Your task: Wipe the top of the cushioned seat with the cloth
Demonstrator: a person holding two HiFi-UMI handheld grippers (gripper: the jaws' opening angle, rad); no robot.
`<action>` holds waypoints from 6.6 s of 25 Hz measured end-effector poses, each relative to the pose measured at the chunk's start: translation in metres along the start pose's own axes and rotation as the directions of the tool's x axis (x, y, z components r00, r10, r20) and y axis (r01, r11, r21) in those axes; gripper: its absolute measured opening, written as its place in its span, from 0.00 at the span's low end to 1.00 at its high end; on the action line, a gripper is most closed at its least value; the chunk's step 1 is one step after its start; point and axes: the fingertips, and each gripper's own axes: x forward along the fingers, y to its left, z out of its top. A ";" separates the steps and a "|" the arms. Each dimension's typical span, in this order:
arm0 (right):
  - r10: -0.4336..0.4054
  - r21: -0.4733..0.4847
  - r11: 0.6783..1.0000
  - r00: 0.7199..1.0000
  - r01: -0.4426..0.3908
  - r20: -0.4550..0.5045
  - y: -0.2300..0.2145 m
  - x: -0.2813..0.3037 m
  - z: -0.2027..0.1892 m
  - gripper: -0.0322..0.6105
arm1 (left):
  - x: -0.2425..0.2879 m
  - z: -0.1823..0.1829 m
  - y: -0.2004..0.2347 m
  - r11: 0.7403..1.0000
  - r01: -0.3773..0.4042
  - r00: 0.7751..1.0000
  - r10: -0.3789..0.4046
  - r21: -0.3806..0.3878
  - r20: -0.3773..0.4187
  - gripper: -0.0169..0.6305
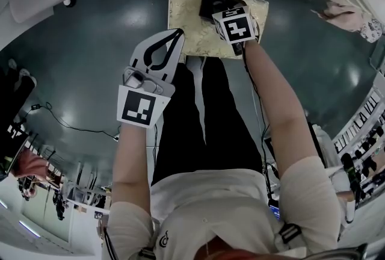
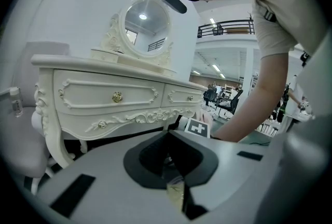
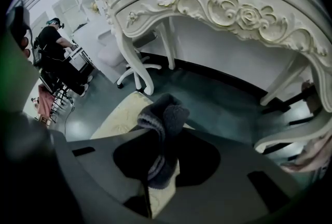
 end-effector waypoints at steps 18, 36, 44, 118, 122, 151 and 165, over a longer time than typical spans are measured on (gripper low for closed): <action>-0.085 0.093 0.992 0.996 0.085 0.003 -0.111 -0.046 -0.078 0.18 | 0.064 -0.002 -0.094 0.985 0.124 0.992 -0.120 0.123 -0.037 0.05; -0.103 0.034 0.994 0.994 0.104 -0.023 -0.052 -0.094 -0.084 0.18 | 0.004 0.002 -0.093 0.996 0.089 0.994 -0.086 -0.033 0.071 0.05; 0.008 0.025 1.000 1.000 -0.009 0.021 0.059 -0.060 -0.048 0.18 | -0.055 -0.025 -0.049 0.994 0.070 0.996 -0.065 -0.080 0.056 0.05; -0.138 0.180 0.974 0.990 0.136 -0.003 -0.109 -0.111 -0.182 0.18 | 0.009 -0.060 -0.194 0.986 0.155 0.988 -0.155 -0.052 0.008 0.05; -0.134 0.170 0.977 0.991 0.128 0.023 -0.077 -0.122 -0.163 0.18 | -0.008 -0.058 -0.190 0.974 0.221 0.975 -0.220 0.045 -0.029 0.05; 0.144 0.035 0.989 0.990 -0.144 0.002 0.195 -0.008 -0.076 0.18 | -0.151 -0.125 -0.036 0.991 -0.005 1.000 0.003 -0.131 -0.012 0.05; 0.115 0.120 0.986 0.993 -0.112 -0.024 0.121 -0.021 -0.117 0.18 | -0.104 -0.115 -0.075 0.994 0.027 0.999 -0.029 -0.102 -0.024 0.05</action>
